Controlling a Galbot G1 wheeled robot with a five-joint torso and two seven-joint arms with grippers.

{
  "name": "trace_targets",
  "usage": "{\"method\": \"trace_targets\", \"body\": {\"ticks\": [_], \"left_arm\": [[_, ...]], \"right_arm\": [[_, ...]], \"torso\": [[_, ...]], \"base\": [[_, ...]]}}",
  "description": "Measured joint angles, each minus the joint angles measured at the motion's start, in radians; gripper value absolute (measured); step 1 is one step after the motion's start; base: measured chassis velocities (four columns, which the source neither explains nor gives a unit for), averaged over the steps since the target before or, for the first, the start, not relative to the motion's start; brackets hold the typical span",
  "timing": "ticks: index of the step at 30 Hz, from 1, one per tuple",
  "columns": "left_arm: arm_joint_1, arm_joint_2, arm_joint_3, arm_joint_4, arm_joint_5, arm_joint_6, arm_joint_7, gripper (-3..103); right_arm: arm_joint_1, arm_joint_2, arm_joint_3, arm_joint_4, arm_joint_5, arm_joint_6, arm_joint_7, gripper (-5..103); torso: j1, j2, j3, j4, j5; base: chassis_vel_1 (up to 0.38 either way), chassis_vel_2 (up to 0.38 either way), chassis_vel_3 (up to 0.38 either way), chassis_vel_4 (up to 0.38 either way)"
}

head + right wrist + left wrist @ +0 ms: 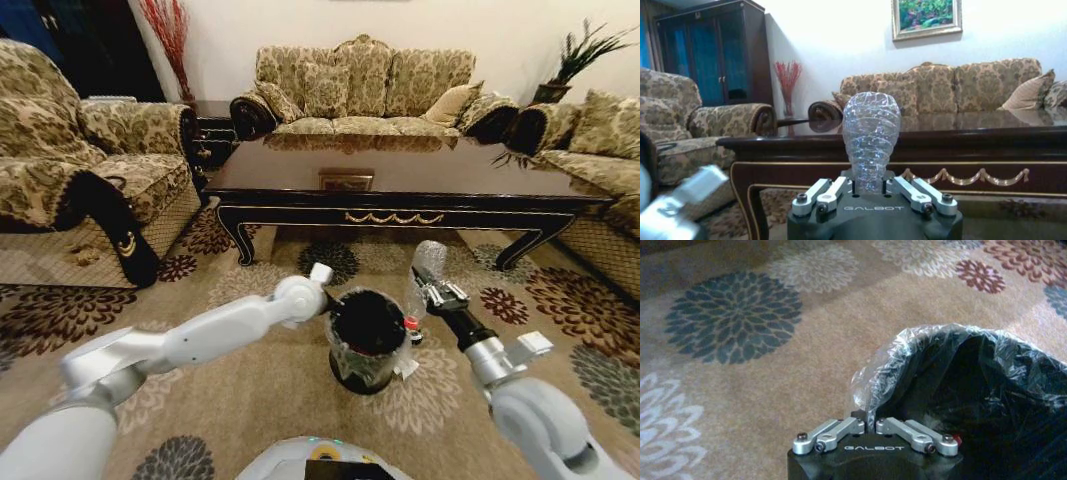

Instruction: Move to the front of the table and pick up the trash from the floor, then place it into the trash bin.

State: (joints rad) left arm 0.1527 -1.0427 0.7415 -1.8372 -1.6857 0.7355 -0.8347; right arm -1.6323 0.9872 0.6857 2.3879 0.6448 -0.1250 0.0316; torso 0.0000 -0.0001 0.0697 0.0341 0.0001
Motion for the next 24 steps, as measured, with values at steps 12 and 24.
{"method": "trace_targets", "body": {"ticks": [12, 24], "left_arm": [[-0.013, -0.041, 0.016, 0.006, -0.006, 0.0, -0.021, 3], [0.009, -0.031, -0.011, -0.011, 0.005, 0.0, -0.026, 3]], "right_arm": [[-0.023, 0.037, -0.076, -0.008, -0.067, 0.009, -0.011, 21], [-0.087, 0.05, -0.089, 0.019, -0.101, 0.011, -0.016, 22]], "torso": [[0.0, 0.0, 0.0, 0.0004, 0.0], [0.0, 0.0, 0.0, 0.0003, -0.0002]], "base": [[0.0, 0.0, 0.0, 0.0], [0.0, 0.0, 0.0, 0.0]]}}
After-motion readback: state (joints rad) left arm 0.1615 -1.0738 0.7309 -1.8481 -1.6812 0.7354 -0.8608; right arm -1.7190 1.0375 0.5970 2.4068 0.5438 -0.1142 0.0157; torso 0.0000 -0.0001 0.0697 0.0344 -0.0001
